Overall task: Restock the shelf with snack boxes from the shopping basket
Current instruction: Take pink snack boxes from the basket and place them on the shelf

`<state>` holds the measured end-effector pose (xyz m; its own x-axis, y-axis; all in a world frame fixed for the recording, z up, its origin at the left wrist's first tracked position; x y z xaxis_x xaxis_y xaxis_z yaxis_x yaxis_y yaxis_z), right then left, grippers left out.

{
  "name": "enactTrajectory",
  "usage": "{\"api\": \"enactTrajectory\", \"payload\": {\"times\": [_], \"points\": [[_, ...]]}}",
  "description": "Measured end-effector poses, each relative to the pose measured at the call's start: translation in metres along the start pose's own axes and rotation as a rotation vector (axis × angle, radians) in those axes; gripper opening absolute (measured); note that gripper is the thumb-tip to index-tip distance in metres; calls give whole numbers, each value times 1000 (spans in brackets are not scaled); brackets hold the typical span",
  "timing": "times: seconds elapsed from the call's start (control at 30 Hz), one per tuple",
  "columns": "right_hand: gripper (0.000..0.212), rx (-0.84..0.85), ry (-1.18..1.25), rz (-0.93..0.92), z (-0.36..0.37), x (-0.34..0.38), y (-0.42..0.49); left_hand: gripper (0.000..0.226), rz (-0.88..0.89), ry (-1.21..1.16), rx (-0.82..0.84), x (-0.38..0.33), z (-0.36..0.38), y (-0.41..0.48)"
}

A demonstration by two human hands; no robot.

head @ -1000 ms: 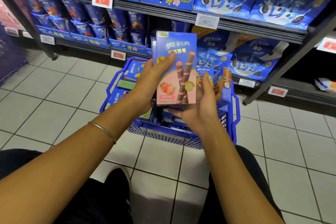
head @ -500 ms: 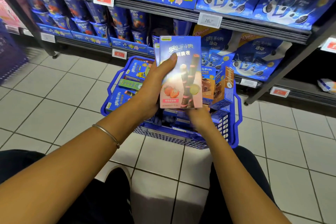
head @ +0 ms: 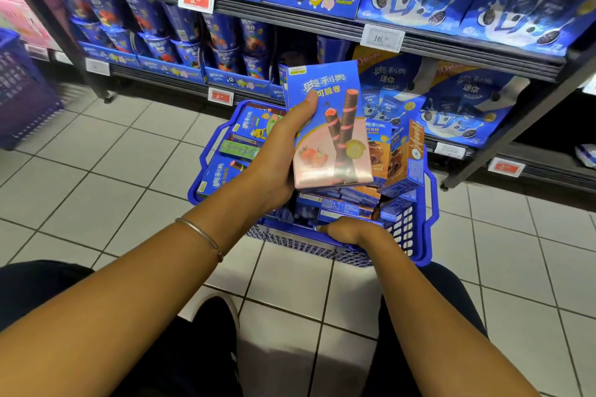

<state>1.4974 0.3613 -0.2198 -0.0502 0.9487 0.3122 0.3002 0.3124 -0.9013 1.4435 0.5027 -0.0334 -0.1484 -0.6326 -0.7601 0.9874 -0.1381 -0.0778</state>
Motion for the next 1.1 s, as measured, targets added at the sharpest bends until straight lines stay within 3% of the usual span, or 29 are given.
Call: {"api": "enactTrajectory", "payload": {"times": [0.2, 0.37, 0.43, 0.53, 0.7, 0.77, 0.9, 1.0, 1.1], "points": [[63, -75, -10, -41, -3, 0, -4, 33, 3, 23, -18, -2, -3, -3], [52, -142, 97, -353, -7, 2, -35, 37, 22, 25, -16, -15, -6, 0], [38, -189, 142, -529, -7, 5, -47, 37, 34, 32, -20, -20, -7, 1], [30, -335, 355, -734, -13, 12, -66, 36, 46, 56, -38, -26, -12, 2], [19, -642, 840, -859, -45, 13, -108, 33, 94, 94, -85, -40, -20, 3], [29, -610, 1158, -887, -55, 10, -122, 32, 100, 137, -106, -46, -24, 3], [41, -379, 1738, -890, -68, 11, -142, 39, 69, 285, -216, -52, -31, 1], [35, -303, 1742, -972, -74, 21, -161, 55, 56, 379, -293, -49, -31, -2], [30, -293, 1666, -1016, -79, 40, -174, 50, 23, 403, -281, -41, -30, -1]]}}
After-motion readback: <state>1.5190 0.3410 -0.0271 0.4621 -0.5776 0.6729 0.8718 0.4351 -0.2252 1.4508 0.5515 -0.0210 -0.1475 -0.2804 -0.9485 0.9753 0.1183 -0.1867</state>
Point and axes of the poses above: each hand's wrist, its own y-axis towards the middle knuckle, its own z-axis out of the palm, x = y × z, the point moved 4 cm from there along y, towards the middle knuckle, and after that the axes turned 14 degrees about x, right-handed, at the moved point
